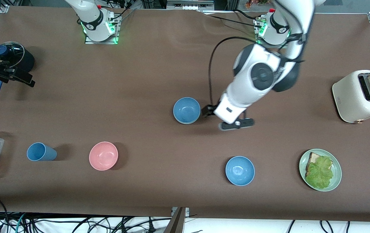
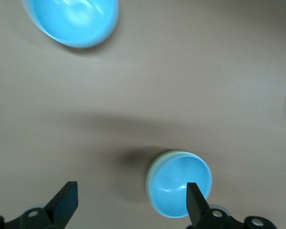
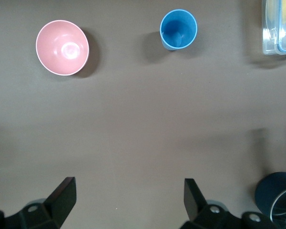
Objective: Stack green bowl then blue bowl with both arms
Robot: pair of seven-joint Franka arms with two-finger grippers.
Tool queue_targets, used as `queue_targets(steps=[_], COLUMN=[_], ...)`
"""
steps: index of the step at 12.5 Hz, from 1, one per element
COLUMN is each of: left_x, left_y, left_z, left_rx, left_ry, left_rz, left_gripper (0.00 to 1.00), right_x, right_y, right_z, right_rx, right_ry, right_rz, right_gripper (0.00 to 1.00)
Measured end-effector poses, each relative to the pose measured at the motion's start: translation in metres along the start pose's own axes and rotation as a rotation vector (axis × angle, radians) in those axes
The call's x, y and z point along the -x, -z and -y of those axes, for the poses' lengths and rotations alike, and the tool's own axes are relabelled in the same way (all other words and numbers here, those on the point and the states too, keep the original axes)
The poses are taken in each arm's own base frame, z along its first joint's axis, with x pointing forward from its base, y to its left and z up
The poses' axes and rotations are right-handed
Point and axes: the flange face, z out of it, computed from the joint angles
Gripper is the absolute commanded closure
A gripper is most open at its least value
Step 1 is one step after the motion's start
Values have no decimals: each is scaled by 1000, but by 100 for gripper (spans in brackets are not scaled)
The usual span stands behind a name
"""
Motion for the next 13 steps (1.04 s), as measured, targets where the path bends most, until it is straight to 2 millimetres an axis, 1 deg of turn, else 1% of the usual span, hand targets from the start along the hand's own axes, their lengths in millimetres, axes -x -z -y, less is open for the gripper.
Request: queue_targets(steps=[2,4,5,6,7,8,9,10,11,13], left_x=[-22,-34,-38,-42,-43,-42,-40,-38,-36,-35], left_y=[59,109,131,148,162,173,182,188,191,190], left_z=[56,113,145,177,206,229,245,254,257,257], left_rx=[-55,-67,-66,-64,-67,-82,-105,-118,-118,-110], left_ry=[-12,-25,-42,-54,-64,-80,-102,-120,-131,-142], left_rz=[-39,-35,-24,-7,10,23,32,39,42,50], left_gripper=[0,0,0,0,0,0,0,0,0,0], right_x=[0,0,0,0,0,0,0,0,0,0], right_y=[0,0,0,0,0,0,0,0,0,0], right_z=[1,1,2,2,3,3,3,4,4,4], right_rx=[-9,-11,-14,-21,-26,-28,-29,-29,-30,-30], right_ry=[-1,-1,-1,-1,-1,-1,-1,-1,-1,2], right_rz=[1,1,1,2,2,2,2,2,3,3], right_gripper=[1,1,1,0,0,1,0,1,1,1])
